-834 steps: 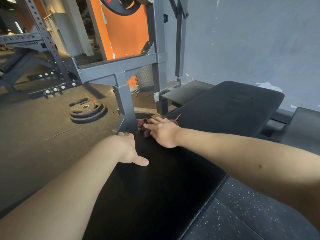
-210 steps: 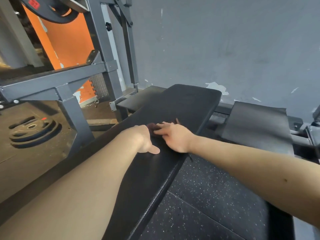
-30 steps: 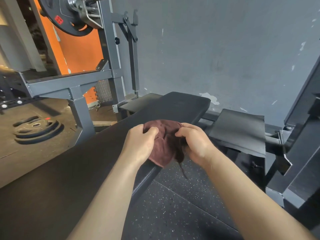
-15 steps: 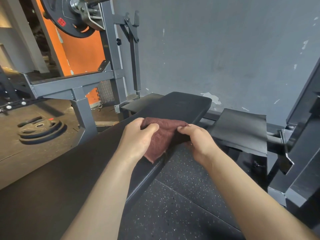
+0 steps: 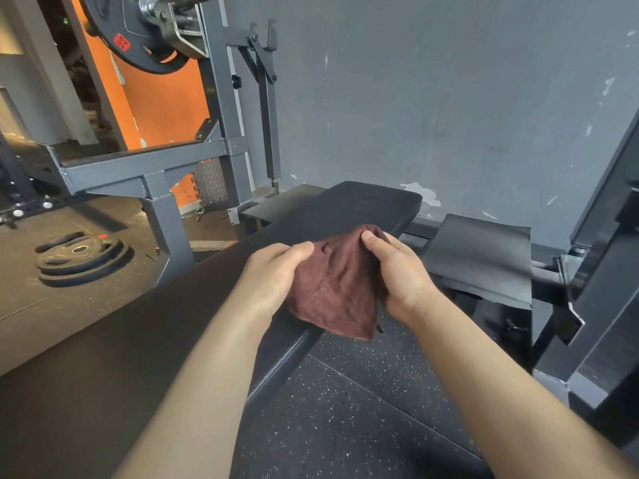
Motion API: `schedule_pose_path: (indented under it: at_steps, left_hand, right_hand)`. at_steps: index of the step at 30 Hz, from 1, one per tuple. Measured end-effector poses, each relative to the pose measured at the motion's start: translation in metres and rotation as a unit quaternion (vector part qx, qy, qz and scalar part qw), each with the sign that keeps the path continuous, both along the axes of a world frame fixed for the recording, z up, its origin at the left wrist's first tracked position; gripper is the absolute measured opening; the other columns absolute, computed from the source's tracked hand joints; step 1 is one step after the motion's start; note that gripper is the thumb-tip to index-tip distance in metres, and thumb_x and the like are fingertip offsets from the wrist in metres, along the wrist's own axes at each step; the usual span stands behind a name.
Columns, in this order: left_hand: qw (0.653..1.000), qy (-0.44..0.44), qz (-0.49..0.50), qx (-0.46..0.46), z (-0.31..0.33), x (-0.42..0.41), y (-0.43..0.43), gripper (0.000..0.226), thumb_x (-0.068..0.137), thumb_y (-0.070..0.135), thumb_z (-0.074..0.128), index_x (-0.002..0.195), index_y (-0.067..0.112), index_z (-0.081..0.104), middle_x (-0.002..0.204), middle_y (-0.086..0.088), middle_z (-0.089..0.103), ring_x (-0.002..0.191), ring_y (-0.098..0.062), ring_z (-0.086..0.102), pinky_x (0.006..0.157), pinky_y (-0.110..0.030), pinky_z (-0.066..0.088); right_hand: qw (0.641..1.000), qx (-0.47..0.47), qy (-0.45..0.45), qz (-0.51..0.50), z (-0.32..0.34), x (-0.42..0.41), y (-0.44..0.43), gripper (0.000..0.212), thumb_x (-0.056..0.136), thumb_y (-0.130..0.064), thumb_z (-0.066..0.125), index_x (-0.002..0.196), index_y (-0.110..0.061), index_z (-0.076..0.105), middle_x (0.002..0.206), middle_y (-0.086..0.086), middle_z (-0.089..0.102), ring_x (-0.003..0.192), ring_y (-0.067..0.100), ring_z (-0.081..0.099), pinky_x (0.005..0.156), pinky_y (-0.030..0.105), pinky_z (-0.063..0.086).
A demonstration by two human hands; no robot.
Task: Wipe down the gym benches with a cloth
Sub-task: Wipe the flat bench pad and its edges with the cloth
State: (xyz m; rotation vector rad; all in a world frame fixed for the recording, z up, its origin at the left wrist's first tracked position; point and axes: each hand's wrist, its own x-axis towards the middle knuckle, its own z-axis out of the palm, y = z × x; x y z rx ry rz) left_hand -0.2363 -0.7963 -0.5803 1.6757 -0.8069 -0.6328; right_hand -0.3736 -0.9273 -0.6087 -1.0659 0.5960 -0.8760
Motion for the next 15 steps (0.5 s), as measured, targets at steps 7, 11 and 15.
schedule_pose_path:
  at_steps: [7,11,15]
  left_hand:
    - [0.999,-0.008,-0.016,-0.046,0.000,0.004,0.001,0.051,0.086,0.004,0.076,0.127,0.027,0.058,0.105,0.007,0.075,0.095,-0.010,0.074,0.092,-0.038,0.060]
    - [0.991,-0.092,-0.073,-0.062,-0.005,0.005,0.002,0.068,0.084,-0.008,0.071,0.132,0.040,0.061,0.119,0.012,0.070,0.107,0.001,0.067,0.088,-0.018,0.055]
    - [0.978,-0.191,-0.036,-0.072,-0.008,0.003,-0.002,0.059,0.087,0.002,0.073,0.129,0.042,0.065,0.120,0.021,0.068,0.111,0.006,0.063,0.100,-0.025,0.052]
  right_hand:
    - [0.989,-0.065,0.130,-0.042,-0.015,0.005,-0.007,0.022,0.094,-0.034,0.068,0.101,-0.017,0.079,0.104,0.001,0.078,0.106,0.028,0.073,0.102,0.052,0.053]
    - [0.988,-0.035,0.149,-0.021,-0.019,0.003,-0.009,0.025,0.093,-0.032,0.072,0.102,-0.010,0.076,0.101,0.004,0.079,0.102,0.026,0.073,0.102,0.048,0.054]
    - [0.989,-0.007,0.138,0.043,-0.014,0.000,-0.003,0.067,0.075,-0.050,0.083,0.121,-0.003,0.066,0.113,0.010,0.076,0.107,0.025,0.072,0.103,0.046,0.053]
